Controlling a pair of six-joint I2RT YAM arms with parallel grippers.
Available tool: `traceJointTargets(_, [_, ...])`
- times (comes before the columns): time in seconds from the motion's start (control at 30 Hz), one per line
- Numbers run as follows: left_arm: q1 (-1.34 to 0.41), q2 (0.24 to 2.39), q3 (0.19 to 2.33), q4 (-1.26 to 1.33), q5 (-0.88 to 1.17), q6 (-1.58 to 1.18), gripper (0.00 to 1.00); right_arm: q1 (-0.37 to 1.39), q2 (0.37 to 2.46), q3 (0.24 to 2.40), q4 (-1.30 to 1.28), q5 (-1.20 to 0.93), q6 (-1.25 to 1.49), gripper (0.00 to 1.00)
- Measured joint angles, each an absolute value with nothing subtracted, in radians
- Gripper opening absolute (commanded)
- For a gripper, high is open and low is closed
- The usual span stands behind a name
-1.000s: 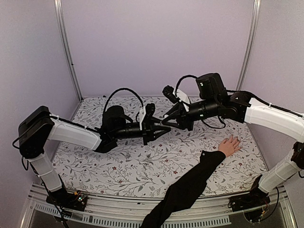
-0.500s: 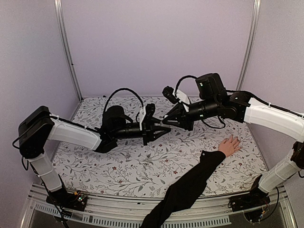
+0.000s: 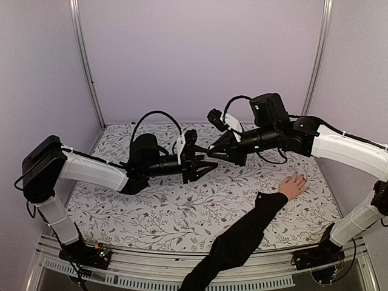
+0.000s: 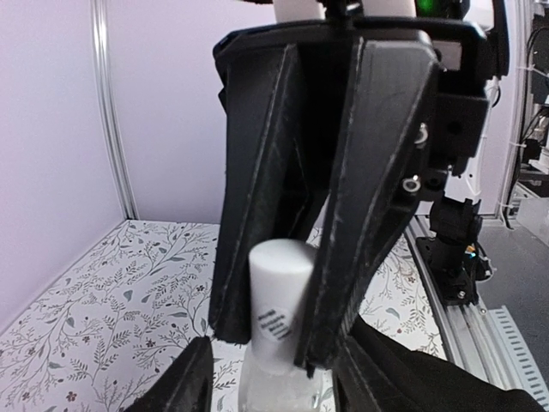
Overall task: Paint the nails
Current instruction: Screw the nail polish bottle, then place the nail polish bottle at the center of the board.
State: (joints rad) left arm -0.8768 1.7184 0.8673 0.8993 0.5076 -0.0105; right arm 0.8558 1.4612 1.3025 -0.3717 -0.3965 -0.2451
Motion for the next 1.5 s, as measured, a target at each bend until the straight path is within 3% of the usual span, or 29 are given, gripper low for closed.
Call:
traceJointTargets(0.1, [-0.876, 1.710, 0.867, 0.899, 0.500, -0.010, 0.64, 0.856, 1.461, 1.303, -0.369, -0.394, -0.243, 0.00])
traceJointTargets(0.13, [-0.876, 1.707, 0.867, 0.899, 0.496, -0.010, 0.79, 0.856, 1.461, 1.303, -0.368, -0.393, -0.243, 0.00])
traceJointTargets(0.2, [-0.876, 1.699, 0.861, 0.898, 0.485, -0.005, 0.95, 0.855, 1.461, 1.303, -0.365, -0.389, -0.243, 0.00])
traceJointTargets(0.23, [-0.876, 1.692, 0.855, 0.896, 0.481, -0.004, 0.99, 0.854, 1.461, 1.302, -0.364, -0.385, -0.242, 0.00])
traceJointTargets(0.73, [-0.832, 1.576, 0.764, 0.849, 0.376, -0.019, 1.00, 0.719, 1.469, 1.249, -0.179, -0.318, -0.145, 0.00])
traceJointTargets(1.5, [-0.748, 1.483, 0.723, 0.738, 0.123, -0.084, 1.00, 0.706, 1.851, 1.152, 0.216, -0.189, -0.094, 0.00])
